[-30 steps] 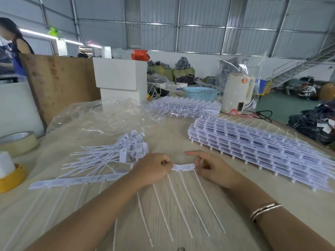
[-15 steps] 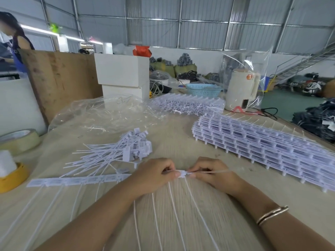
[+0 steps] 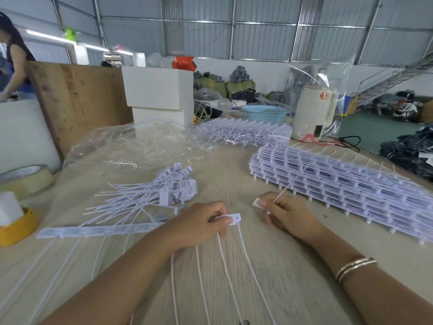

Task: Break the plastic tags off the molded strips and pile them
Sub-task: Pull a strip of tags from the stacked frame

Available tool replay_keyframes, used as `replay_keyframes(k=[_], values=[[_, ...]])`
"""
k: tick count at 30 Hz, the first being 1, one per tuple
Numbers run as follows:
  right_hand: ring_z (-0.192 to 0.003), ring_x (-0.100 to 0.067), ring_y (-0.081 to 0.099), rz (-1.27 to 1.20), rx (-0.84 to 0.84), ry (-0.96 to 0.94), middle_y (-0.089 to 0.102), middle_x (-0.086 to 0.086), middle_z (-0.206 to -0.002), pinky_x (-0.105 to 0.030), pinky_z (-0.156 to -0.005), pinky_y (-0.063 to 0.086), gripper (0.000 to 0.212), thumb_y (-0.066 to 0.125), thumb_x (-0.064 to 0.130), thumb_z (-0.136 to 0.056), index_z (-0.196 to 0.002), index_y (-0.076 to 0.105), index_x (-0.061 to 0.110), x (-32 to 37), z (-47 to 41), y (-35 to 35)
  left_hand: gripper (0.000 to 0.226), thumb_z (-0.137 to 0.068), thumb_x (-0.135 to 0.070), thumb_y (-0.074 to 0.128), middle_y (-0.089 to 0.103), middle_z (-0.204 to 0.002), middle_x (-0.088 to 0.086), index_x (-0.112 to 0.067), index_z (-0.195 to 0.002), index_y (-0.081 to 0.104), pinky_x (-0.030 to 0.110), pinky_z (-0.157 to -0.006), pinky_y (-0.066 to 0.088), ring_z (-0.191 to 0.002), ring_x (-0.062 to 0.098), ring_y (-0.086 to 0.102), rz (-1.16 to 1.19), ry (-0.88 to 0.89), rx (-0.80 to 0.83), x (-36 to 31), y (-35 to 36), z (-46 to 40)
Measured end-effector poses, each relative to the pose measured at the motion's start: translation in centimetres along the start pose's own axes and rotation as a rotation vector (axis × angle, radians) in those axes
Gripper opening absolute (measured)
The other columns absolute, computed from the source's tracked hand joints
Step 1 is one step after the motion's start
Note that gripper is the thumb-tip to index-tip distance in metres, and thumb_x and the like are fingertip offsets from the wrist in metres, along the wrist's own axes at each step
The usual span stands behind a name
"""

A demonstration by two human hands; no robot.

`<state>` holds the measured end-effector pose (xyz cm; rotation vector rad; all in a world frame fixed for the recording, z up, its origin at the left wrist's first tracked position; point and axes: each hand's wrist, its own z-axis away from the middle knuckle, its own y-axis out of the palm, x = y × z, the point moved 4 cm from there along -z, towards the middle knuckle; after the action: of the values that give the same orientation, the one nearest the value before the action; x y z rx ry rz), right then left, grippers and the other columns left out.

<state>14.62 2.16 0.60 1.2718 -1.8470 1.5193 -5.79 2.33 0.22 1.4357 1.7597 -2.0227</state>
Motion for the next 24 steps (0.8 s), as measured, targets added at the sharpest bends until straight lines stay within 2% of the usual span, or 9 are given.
replay_keyframes(k=[2, 6, 8, 11, 15, 18, 20, 22, 24], values=[[-0.073, -0.003, 0.057, 0.15, 0.099, -0.056, 0.065, 0.007, -0.086, -0.015, -0.073, 0.044, 0.019, 0.055, 0.016, -0.094, -0.101, 0.07, 0.024, 0.0, -0.2, 1.1, 0.019, -0.093, -0.024, 0.049, 0.069, -0.081, -0.005, -0.028, -0.075, 0.054, 0.03, -0.062, 0.039, -0.059, 0.01, 0.048, -0.018, -0.027, -0.018, 0.2, 0.0, 0.0], [-0.076, -0.002, 0.046, 0.23, 0.183, -0.105, 0.043, 0.004, -0.086, -0.014, -0.075, 0.036, 0.053, 0.051, -0.005, -0.09, -0.123, 0.05, 0.036, -0.3, -0.1, 1.4, 0.021, -0.09, -0.013, 0.047, 0.067, -0.075, -0.015, -0.027, -0.077, 0.056, 0.032, -0.062, 0.041, -0.065, 0.012, 0.054, 0.015, -0.046, -0.027, 0.3, 0.0, 0.0], [-0.082, -0.008, 0.048, 0.243, 0.227, -0.106, 0.043, 0.004, -0.089, -0.021, -0.081, 0.038, 0.062, 0.046, -0.01, -0.089, -0.124, 0.048, 0.041, -0.5, 0.0, 1.6, 0.02, -0.09, -0.012, 0.049, 0.066, -0.075, -0.016, -0.029, -0.083, 0.057, 0.026, -0.059, 0.039, -0.058, 0.003, 0.051, -0.008, -0.033, -0.051, 0.2, -0.1, 0.0], [-0.084, -0.008, 0.051, 0.233, 0.22, -0.138, 0.049, 0.009, -0.092, -0.031, -0.083, 0.042, 0.055, 0.044, -0.006, -0.089, -0.119, 0.055, 0.039, -0.3, 0.1, 1.8, 0.018, -0.091, -0.012, 0.05, 0.064, -0.078, -0.011, -0.029, -0.098, 0.054, 0.014, -0.052, 0.033, -0.053, -0.004, 0.046, -0.028, -0.001, -0.1, -0.1, -0.4, 0.0], [-0.074, -0.002, 0.05, 0.379, 0.096, -0.387, 0.05, 0.012, -0.095, -0.028, -0.067, 0.044, 0.04, 0.059, 0.017, -0.085, -0.125, 0.057, 0.024, 1.8, 0.8, 1.9, 0.022, -0.091, -0.011, 0.05, 0.055, -0.08, -0.015, -0.028, -0.104, 0.048, 0.013, -0.055, 0.031, -0.059, -0.007, 0.047, -0.038, 0.034, -0.148, -0.6, -0.4, -0.1], [-0.076, -0.003, 0.056, 0.585, 0.03, -0.53, 0.059, 0.008, -0.093, -0.029, -0.065, 0.044, 0.037, 0.056, 0.035, -0.085, -0.12, 0.062, 0.022, 3.7, 1.1, 3.0, 0.021, -0.09, -0.012, 0.052, 0.048, -0.075, -0.016, -0.027, -0.103, 0.048, 0.016, -0.055, 0.03, -0.059, -0.007, 0.045, -0.056, 0.033, -0.167, -0.8, 0.1, -0.2], [-0.069, -0.015, 0.063, 0.691, -0.059, -0.636, 0.065, 0.002, -0.082, -0.032, -0.059, 0.046, 0.032, 0.055, 0.03, -0.084, -0.111, 0.069, 0.02, 4.5, 1.1, 3.2, 0.017, -0.09, -0.016, 0.052, 0.048, -0.071, -0.015, -0.028, -0.101, 0.049, 0.018, -0.056, 0.032, -0.059, -0.005, 0.046, -0.028, 0.029, -0.178, -1.0, 0.2, -0.1], [-0.063, -0.017, 0.065, 0.714, -0.155, -0.682, 0.067, 0.001, -0.075, -0.032, -0.056, 0.047, 0.023, 0.063, 0.017, -0.081, -0.101, 0.074, 0.018, 4.6, 1.2, 2.8, 0.013, -0.093, -0.021, 0.05, 0.054, -0.082, -0.017, -0.029, -0.103, 0.052, 0.02, -0.066, 0.039, -0.073, -0.004, 0.051, -0.049, 0.019, -0.202, -1.0, -0.1, -0.1], [-0.064, -0.017, 0.066, 0.707, -0.197, -0.646, 0.069, 0.0, -0.076, -0.033, -0.056, 0.047, 0.023, 0.069, 0.009, -0.075, -0.096, 0.075, 0.016, 4.2, 1.1, 2.3, 0.01, -0.095, -0.03, 0.046, 0.056, -0.083, -0.015, -0.025, -0.097, 0.055, 0.026, -0.071, 0.036, -0.079, 0.004, 0.053, -0.176, 0.001, -0.23, -0.8, -0.5, -0.2]])
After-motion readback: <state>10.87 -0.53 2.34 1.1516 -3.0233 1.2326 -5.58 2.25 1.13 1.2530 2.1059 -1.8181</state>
